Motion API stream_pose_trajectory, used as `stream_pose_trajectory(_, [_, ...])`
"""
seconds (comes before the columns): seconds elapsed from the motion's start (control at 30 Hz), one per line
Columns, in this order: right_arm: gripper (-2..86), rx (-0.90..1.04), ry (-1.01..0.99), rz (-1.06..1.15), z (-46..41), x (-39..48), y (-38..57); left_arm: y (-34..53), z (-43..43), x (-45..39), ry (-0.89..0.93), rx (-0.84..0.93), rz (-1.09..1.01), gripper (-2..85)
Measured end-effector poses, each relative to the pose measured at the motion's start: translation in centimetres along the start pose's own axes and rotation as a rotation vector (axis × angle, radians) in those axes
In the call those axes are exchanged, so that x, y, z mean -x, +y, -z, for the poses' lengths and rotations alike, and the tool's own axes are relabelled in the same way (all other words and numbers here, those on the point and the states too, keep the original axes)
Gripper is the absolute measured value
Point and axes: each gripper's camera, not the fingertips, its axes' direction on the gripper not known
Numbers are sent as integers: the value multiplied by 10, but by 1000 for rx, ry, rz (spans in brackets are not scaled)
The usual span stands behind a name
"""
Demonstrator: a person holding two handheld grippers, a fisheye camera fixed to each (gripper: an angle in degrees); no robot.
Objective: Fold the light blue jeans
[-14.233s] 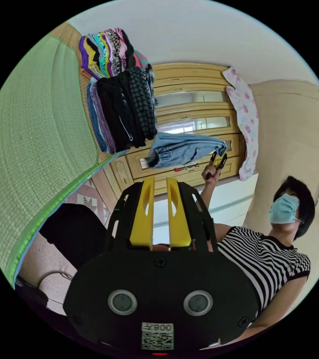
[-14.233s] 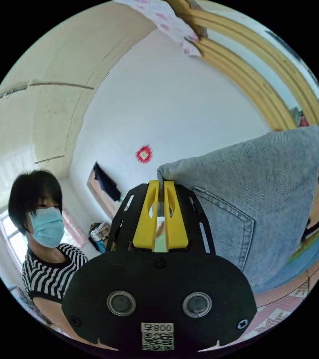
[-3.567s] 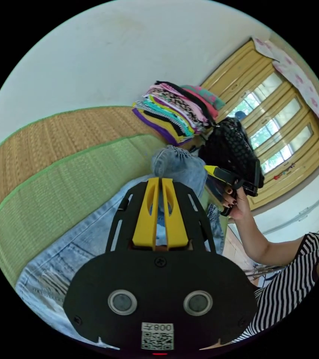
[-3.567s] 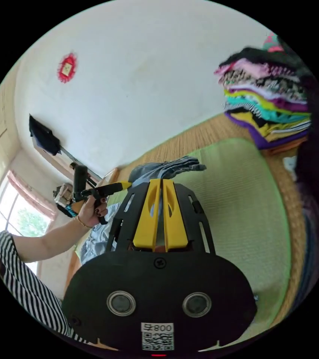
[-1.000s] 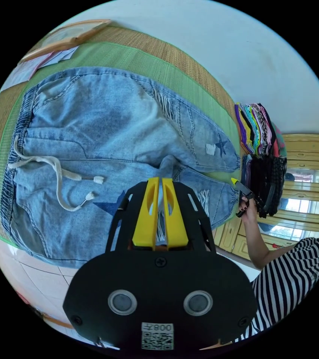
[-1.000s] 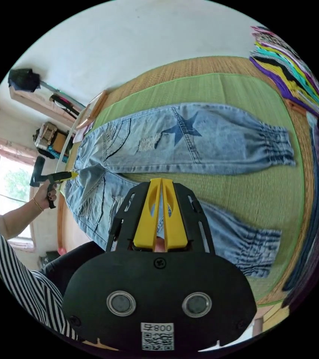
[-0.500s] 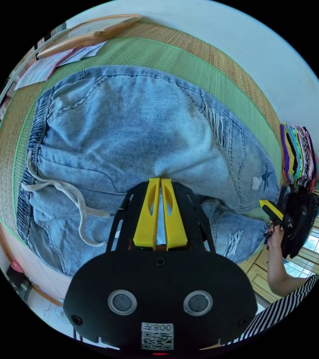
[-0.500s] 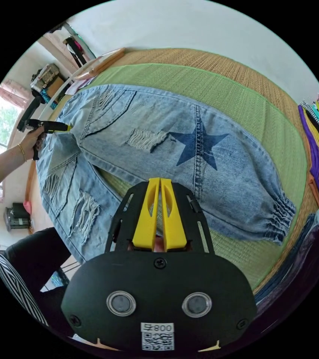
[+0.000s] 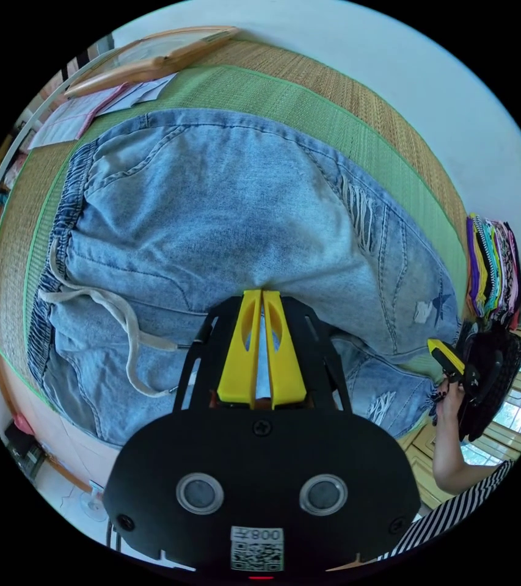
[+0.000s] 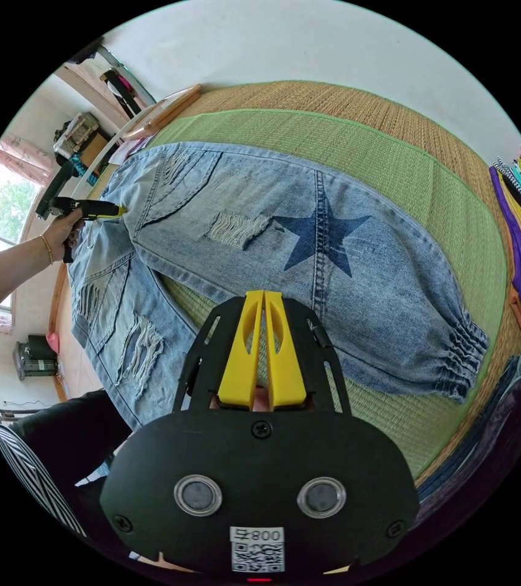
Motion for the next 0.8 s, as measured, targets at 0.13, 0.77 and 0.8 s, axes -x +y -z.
stream_pose_trajectory(0.13, [1,-11,1,-13,-5,-5,7,-4,1,-15,-4,14,5,1])
stream_pose_trajectory(0.77, [2,-50,-11,-190,-21,-49,93,-11,3,-84,-33,56,-112,4])
stream_pose_trajectory(0.8, [3,-70,-16,-218,-18,-53,100,-7,7,-93,-39,35,-152,5])
